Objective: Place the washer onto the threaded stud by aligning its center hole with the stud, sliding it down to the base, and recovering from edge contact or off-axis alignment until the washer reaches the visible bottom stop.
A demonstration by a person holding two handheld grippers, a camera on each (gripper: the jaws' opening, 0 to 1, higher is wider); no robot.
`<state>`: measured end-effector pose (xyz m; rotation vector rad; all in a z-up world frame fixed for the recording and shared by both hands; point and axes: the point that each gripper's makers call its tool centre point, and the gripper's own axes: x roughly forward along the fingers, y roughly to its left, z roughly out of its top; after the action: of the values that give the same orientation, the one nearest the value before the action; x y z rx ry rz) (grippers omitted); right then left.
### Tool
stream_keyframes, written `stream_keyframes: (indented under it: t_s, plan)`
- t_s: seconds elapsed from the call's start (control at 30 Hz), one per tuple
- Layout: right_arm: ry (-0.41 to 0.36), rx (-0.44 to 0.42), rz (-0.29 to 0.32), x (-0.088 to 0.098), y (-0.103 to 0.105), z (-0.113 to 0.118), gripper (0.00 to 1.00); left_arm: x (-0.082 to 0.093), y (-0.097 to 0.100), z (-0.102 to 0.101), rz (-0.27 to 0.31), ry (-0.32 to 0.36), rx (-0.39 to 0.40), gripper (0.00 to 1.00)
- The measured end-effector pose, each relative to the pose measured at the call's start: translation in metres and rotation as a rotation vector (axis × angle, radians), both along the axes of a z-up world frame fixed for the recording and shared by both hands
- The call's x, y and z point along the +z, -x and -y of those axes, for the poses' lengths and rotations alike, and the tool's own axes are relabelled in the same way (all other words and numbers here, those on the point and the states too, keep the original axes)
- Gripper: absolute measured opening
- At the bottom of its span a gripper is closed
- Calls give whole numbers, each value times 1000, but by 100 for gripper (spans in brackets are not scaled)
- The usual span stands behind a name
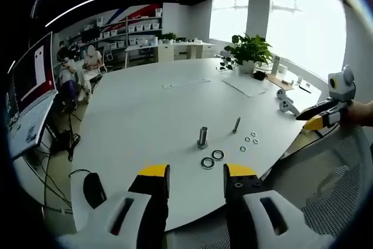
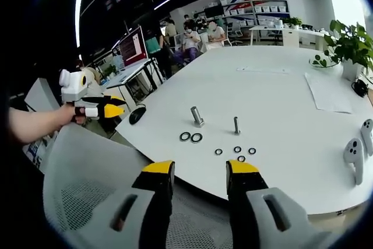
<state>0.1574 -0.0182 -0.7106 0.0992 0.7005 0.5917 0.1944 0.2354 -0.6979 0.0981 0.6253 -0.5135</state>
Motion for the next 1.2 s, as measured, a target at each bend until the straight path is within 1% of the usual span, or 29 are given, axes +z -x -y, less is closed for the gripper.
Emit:
stream_keyframes:
  t_s: [0.13,0.27,0.33,0.43,0.6,0.67,0.8,1.0,1.2]
  plan:
    - [7,9,0,-1,2,-1,37,4,0,-1,16,0,7,35]
    - [2,-7,-1,0,0,2,38,7,-2,-1,31,11,16,35]
    - [16,-8,7,-1,-1,3,38,7,-2,0,27,18,11,35]
    - [19,-3,-2,-2,1,2,38,5,-1,1,21,14,2,36]
    - [30,-12,-5,-3,0,5,38,7,-2,0,30,24,8,36]
    - [46,-11,-10,-6,0,5,38,6,-2,0,24,24,7,36]
    - [52,-3,-16,-7,1,5,38,3,-1,1,19,15,-2,36]
    - [63,-7,-24,-9,2,6,38,5,-2,0,22,22,9,36]
    - [106,-25,-54,-17,4,13,38,3,-1,0,17,19,3,36]
